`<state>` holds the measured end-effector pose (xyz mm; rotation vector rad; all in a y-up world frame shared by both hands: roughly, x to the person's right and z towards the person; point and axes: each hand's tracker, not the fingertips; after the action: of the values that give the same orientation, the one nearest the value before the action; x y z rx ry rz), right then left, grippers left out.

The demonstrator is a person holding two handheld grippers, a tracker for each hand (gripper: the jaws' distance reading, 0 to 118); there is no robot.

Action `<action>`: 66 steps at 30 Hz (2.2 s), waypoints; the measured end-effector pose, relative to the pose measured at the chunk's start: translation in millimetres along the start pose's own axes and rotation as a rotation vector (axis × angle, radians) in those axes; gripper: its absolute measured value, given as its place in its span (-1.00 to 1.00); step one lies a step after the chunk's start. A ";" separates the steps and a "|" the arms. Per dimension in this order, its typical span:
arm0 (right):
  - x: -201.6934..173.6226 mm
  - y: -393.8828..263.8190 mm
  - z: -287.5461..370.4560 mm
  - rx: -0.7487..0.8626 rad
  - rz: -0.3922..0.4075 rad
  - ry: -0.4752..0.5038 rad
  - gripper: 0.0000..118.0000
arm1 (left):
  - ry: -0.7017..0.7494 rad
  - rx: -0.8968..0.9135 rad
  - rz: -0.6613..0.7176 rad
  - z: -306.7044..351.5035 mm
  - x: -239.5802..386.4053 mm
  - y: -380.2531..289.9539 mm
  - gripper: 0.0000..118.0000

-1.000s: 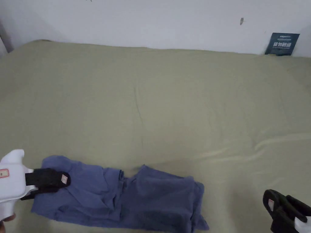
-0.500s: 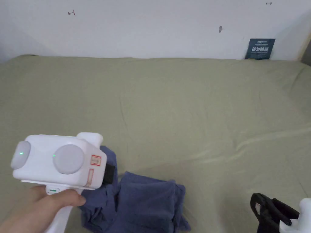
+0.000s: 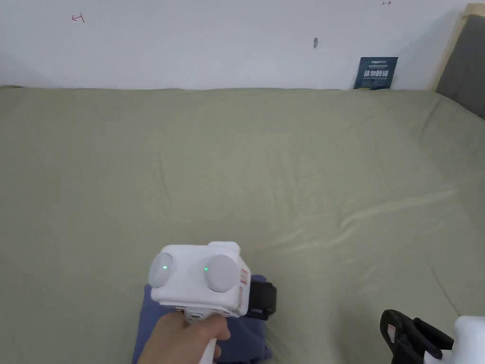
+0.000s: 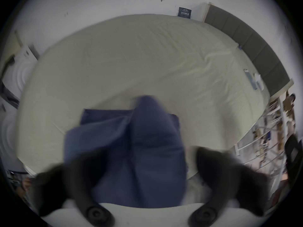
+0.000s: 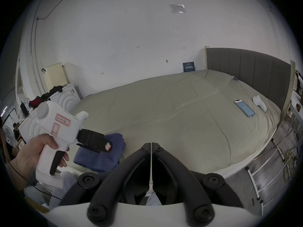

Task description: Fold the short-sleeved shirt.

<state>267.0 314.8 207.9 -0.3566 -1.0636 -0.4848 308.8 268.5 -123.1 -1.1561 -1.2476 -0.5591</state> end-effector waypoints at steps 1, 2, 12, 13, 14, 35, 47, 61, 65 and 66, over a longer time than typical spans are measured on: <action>1.5 0.3 0.0 0.000 -0.001 -0.001 -0.94 | -0.022 -0.003 0.006 4.6 -8.1 -1.6 0.88; 3.3 0.8 -0.8 0.001 -0.005 -0.001 -0.94 | -0.013 0.009 0.010 29.7 -2.4 14.9 0.88; 1.1 -8.3 -9.9 -0.035 -0.040 0.014 -0.94 | -0.363 0.140 0.136 54.9 -67.9 7.0 -1.00; 0.3 -9.1 -10.1 -0.038 -0.041 0.014 -0.94 | -0.405 0.116 0.156 43.9 -69.2 4.9 -1.00; 0.2 -9.6 -10.6 -0.042 -0.042 0.015 -0.94 | -0.441 0.082 0.167 28.3 -70.6 2.3 -1.00; -37.2 -2.5 -89.4 -0.262 -0.126 0.325 -0.94 | -0.485 0.014 0.183 -11.7 -116.2 -20.4 -1.00; -49.5 -78.7 -267.7 -0.743 -0.647 0.802 -0.94 | -0.319 0.108 0.247 57.1 -203.3 -40.5 -1.00; -31.2 -83.2 -271.2 -0.708 -0.744 0.849 -0.94 | -0.614 0.018 0.270 -13.7 -206.4 2.3 0.97; -31.8 -84.4 -269.6 -0.711 -0.752 0.853 -0.94 | -0.710 0.020 0.237 -29.0 -182.6 8.5 0.97; -32.1 -84.3 -270.7 -0.713 -0.755 0.853 -0.94 | -0.681 0.036 0.225 -34.3 -184.3 -2.8 0.96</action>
<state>409.5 114.8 62.6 -0.3043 -0.1121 -1.5472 267.9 191.9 -289.3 -1.4948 -1.6546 0.0445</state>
